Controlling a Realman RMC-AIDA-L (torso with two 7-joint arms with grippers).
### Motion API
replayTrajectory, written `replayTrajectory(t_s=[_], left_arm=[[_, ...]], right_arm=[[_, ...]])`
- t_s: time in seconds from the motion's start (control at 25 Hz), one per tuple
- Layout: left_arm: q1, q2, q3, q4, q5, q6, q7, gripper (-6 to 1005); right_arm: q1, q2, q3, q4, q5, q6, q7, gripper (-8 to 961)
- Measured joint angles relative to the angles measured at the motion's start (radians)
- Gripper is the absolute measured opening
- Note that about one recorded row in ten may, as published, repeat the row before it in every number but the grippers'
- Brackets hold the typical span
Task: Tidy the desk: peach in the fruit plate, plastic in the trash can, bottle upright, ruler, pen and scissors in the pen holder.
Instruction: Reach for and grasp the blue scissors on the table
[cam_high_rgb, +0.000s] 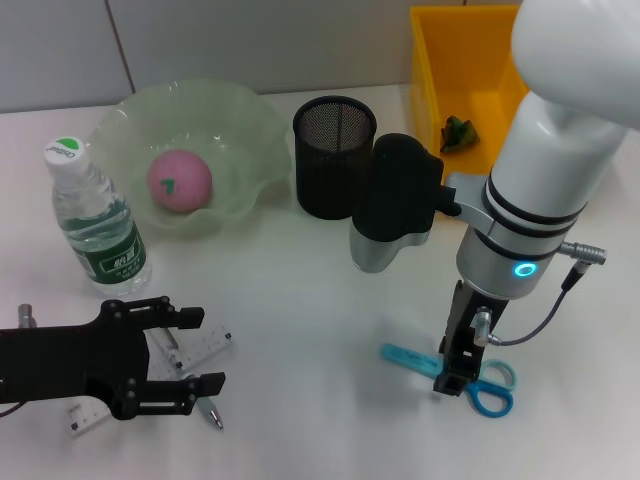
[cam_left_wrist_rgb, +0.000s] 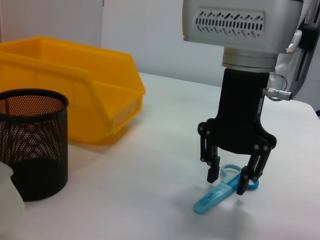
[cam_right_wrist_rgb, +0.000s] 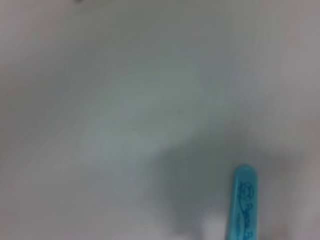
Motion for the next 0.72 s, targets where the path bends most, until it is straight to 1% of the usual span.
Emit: replayTrajectory(t_s=[0.04,0.24,0.72], left_arm=[[0.0,0.0,0.0,0.0,0.0,0.0,0.0,802],[0.0,0.0,0.0,0.0,0.0,0.0,0.001,802],[0.0,-0.002,0.0,0.0,-0.002,-0.001,-0.001,802]], right_arm=[[0.0,0.0,0.0,0.004,-0.001,0.004,0.0,448],[-0.007,-0.001,0.0,0.009,-0.003,0.018,0.001,451],[-0.012,-0.001,-0.017,0.009,0.0,0.021,-0.004,384]])
